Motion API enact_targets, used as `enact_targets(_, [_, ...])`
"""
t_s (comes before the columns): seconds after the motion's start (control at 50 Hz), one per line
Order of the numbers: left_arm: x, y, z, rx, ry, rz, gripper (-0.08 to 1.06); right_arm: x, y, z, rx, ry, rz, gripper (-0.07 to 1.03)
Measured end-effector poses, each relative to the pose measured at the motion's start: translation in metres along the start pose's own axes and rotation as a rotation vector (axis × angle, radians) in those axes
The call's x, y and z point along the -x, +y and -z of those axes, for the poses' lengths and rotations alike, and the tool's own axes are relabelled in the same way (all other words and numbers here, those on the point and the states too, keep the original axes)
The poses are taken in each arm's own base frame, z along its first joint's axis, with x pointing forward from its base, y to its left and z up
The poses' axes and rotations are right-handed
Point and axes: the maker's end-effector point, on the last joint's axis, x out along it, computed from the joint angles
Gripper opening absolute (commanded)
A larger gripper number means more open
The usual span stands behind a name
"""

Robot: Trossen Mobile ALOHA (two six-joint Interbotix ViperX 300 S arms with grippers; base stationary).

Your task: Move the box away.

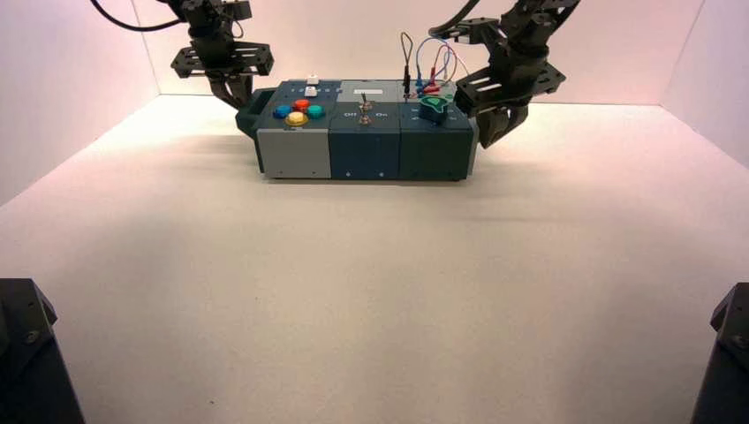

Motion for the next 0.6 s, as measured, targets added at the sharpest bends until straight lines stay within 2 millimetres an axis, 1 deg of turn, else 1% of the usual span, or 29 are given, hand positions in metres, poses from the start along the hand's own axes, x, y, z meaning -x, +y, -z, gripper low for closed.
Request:
enact_targets(0.18, [0.002, 0.0, -0.002, -0.004, -0.003, 0.0, -0.03, 0.001, 0.0, -0.003, 0.001, -0.002, 0.0, -0.02])
enact_targets(0.28, [0.007, -0.001, -0.002, -0.006, -0.003, 0.001, -0.03, 0.007, 0.0, -0.004, 0.001, 0.0, 0.0, -0.02])
enact_targets(0.36, [0.016, -0.003, 0.001, -0.007, 0.0, 0.004, -0.03, 0.013, 0.0, -0.005, 0.003, 0.0, 0.0, -0.02])
enact_targets(0.52, [0.035, -0.007, 0.006, -0.009, -0.003, 0.008, -0.03, 0.033, 0.001, -0.013, 0.006, -0.025, 0.002, -0.02])
enact_targets(0.54, [0.038, -0.011, 0.008, -0.017, 0.0, 0.013, -0.03, 0.036, 0.001, -0.015, 0.006, -0.031, 0.002, -0.02])
enact_targets(0.6, [0.043, -0.037, 0.012, -0.062, 0.004, 0.033, -0.03, 0.043, 0.013, -0.019, 0.033, -0.04, -0.008, -0.02])
